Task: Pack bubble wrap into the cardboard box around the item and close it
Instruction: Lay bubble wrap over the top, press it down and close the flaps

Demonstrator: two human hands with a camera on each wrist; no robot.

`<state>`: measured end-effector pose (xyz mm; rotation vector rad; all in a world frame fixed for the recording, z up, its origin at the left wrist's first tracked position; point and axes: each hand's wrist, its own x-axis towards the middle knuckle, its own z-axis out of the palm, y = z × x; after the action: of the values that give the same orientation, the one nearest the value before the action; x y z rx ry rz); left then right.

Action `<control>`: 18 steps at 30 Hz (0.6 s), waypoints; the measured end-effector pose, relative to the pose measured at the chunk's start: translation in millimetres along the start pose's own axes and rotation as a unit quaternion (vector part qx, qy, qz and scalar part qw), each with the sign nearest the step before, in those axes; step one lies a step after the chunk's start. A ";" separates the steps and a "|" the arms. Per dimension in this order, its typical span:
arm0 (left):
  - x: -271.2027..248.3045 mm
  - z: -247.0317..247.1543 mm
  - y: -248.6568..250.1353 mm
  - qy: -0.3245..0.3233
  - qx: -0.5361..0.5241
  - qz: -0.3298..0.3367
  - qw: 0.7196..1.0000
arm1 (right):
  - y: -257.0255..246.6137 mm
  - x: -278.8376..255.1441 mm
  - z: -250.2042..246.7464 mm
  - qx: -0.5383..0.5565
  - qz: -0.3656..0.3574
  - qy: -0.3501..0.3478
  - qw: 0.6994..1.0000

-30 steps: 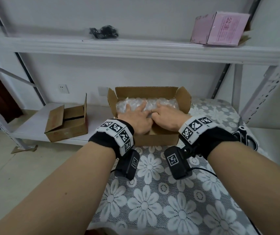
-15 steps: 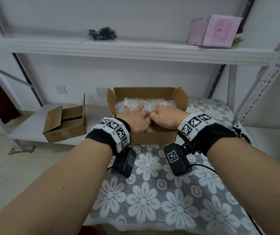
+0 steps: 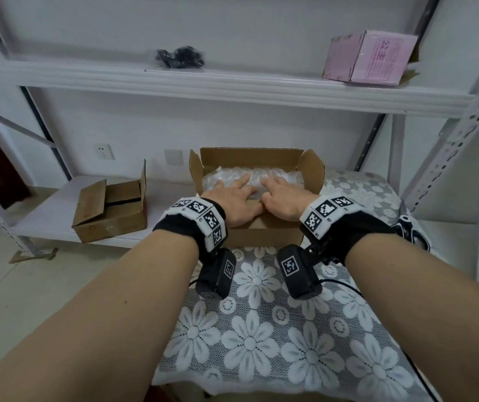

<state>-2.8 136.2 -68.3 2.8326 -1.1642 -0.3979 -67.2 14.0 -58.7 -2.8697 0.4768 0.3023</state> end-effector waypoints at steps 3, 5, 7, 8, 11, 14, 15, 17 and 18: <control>-7.4 7.4 2.3 0.043 0.010 0.008 0.999 | 3.7 -4.9 3.5 -0.001 0.009 0.010 1.000; -16.5 15.2 3.1 0.116 -0.009 0.024 0.993 | 5.1 -8.9 4.8 0.011 0.007 0.023 1.000; -24.6 21.2 -1.7 0.232 -0.087 0.047 0.968 | 1.6 -11.7 6.8 0.016 0.009 0.061 0.998; -27.6 22.7 -5.0 0.300 -0.112 0.051 0.946 | -2.0 -13.0 7.8 0.011 0.009 0.093 0.996; -32.7 23.3 -13.0 0.438 -0.090 -0.015 0.894 | -15.7 -13.5 8.5 -0.010 -0.031 0.178 0.984; -33.6 24.4 -18.9 0.403 -0.142 -0.122 0.896 | -32.7 -7.5 8.7 -0.017 -0.081 0.159 0.984; -33.2 24.8 -20.6 0.384 -0.174 -0.136 0.897 | -37.4 -4.7 8.8 -0.016 -0.084 0.137 0.987; -31.5 27.9 -20.6 0.356 -0.231 -0.122 0.897 | -41.5 1.2 8.8 -0.009 -0.073 0.086 0.994; -30.8 30.0 -19.3 0.351 -0.251 -0.105 0.896 | -41.6 3.6 8.4 -0.006 -0.064 0.067 0.996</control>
<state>-18.4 172.9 -93.4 2.3054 -0.5104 0.2780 -51.2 53.5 -60.3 -2.9271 0.3140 0.0917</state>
